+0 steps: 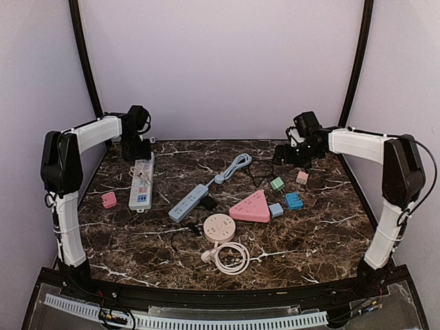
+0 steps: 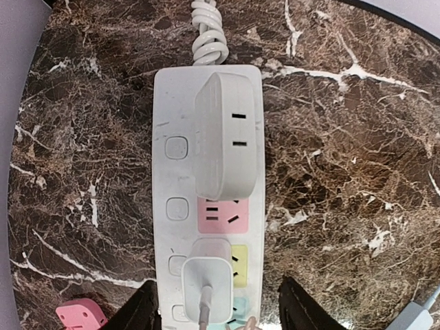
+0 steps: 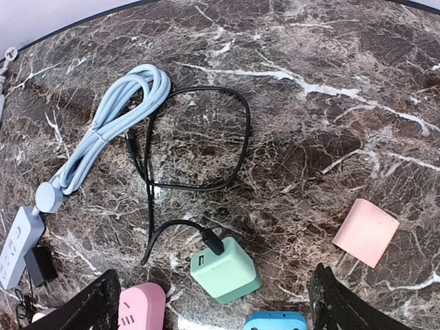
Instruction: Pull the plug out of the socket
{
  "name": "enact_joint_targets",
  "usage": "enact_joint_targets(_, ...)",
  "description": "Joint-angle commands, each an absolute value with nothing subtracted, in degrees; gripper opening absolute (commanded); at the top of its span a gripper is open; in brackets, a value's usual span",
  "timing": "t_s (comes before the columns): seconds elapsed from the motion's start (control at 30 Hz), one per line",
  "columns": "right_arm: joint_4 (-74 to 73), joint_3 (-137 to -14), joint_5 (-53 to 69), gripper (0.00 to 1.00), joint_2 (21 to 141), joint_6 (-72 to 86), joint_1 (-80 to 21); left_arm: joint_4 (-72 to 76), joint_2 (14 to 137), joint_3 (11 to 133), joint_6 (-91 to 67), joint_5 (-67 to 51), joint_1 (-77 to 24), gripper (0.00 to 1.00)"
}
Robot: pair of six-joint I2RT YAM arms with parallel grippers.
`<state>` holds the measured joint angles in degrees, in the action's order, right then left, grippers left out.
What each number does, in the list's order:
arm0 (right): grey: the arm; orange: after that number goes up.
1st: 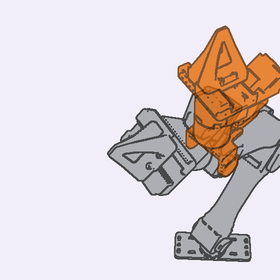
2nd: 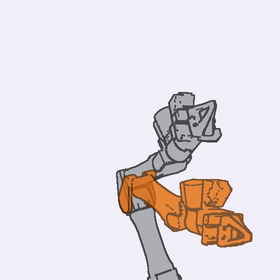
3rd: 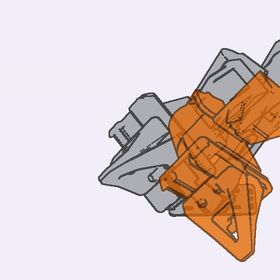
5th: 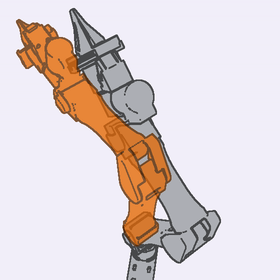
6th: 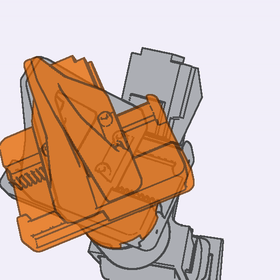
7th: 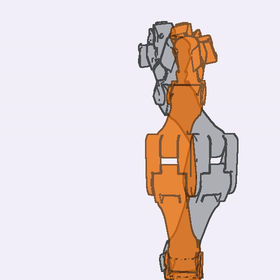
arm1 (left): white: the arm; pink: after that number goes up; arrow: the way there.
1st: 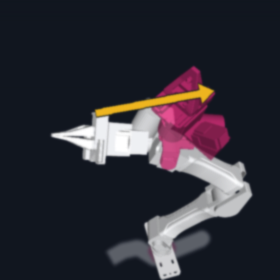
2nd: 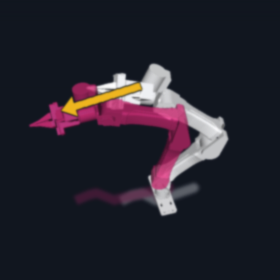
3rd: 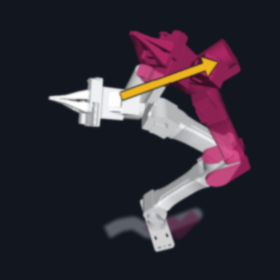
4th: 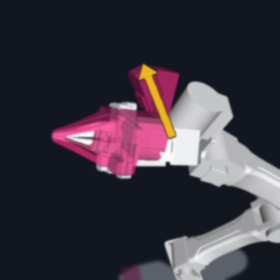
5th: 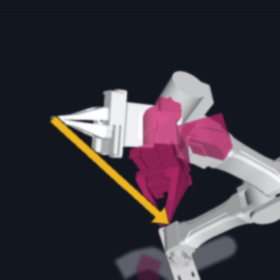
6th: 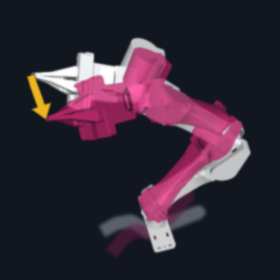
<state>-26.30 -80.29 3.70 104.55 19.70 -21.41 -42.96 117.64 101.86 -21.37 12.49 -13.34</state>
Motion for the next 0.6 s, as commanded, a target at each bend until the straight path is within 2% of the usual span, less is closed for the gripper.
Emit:
enact_joint_targets(0.0,-23.41,-79.54,5.37,0.92,102.65,19.22,-23.36,-49.51,119.82,106.06,-19.47,14.36,-12.99,0.58)
enact_joint_targets(0.57,-20.27,-84.80,8.82,0.92,108.07,20.68,-30.12,-52.10,124.95,108.56,-18.49,11.15,-11.91,0.40)
